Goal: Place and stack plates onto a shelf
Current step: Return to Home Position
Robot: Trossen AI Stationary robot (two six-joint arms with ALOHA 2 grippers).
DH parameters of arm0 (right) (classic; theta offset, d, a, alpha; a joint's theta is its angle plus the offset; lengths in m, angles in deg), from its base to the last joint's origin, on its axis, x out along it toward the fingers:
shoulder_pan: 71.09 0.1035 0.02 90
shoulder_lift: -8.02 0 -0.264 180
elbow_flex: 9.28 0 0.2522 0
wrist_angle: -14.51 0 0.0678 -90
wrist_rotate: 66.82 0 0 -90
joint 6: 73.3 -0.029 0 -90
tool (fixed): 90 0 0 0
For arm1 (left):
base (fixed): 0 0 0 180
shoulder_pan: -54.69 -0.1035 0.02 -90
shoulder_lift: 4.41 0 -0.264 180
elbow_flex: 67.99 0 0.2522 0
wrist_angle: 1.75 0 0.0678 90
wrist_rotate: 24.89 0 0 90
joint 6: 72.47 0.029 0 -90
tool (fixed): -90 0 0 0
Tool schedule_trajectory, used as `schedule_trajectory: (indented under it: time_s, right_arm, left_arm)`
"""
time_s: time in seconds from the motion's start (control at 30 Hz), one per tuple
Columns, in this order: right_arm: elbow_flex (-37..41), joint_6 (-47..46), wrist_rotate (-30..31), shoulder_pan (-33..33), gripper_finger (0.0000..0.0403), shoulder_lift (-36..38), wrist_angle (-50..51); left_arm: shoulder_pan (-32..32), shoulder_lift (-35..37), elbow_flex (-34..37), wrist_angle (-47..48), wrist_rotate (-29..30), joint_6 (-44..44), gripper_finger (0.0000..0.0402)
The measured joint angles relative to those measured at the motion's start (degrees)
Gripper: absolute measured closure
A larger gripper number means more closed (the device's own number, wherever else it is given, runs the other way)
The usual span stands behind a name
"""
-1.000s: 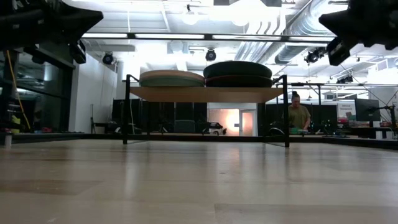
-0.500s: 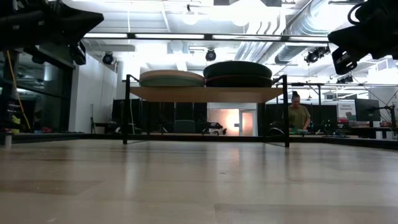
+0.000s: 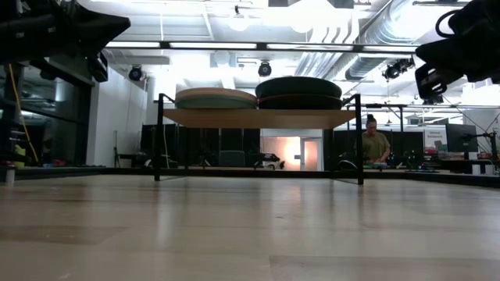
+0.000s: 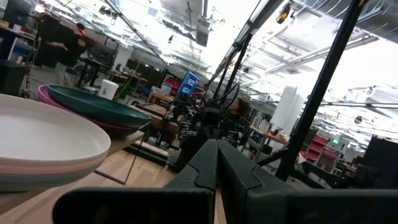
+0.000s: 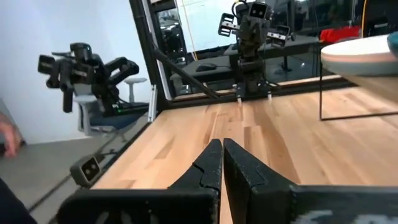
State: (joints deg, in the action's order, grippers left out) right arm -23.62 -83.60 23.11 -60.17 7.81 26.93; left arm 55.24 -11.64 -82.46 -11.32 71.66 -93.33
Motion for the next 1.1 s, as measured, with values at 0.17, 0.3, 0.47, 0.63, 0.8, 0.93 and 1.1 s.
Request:
schedule_trajectory:
  time_s: [0.17,0.3,0.47,0.63,0.8,0.93,1.1]
  right_arm:
    - [0.0,4.7,0.04,0.0,0.0403,-0.19,0.29]
    - [0.0,5.63,0.2,0.0,0.0403,-0.17,0.3]
    - [0.0,1.46,0.24,0.0,0.0403,-0.2,0.31]
    - [0.0,-3.15,0.24,0.0,0.0403,-0.2,0.29]
    - [0.02,-5.28,0.24,0.0,0.0403,0.17,0.31]
    - [0.02,-5.19,0.16,0.0,0.0403,0.2,0.25]
    - [0.02,-5.19,0.08,-0.04,0.0403,0.15,0.24]
  left_arm:
    - [0.0,0.0,0.0,-0.03,0.0,0.01,0.0401]
    - [0.0,0.02,0.0,-0.02,0.01,0.01,0.0401]
    - [-0.01,0.01,0.0,-0.03,0.01,0.0,0.0401]
    - [-0.02,0.01,0.0,-0.01,0.02,0.01,0.0401]
    - [-0.06,0.02,0.0,2.11,0.04,0.02,0.0401]
    - [-0.06,0.02,0.0,5.65,0.04,0.02,0.0401]
    - [-0.04,0.07,0.0,9.33,0.04,0.02,0.0401]
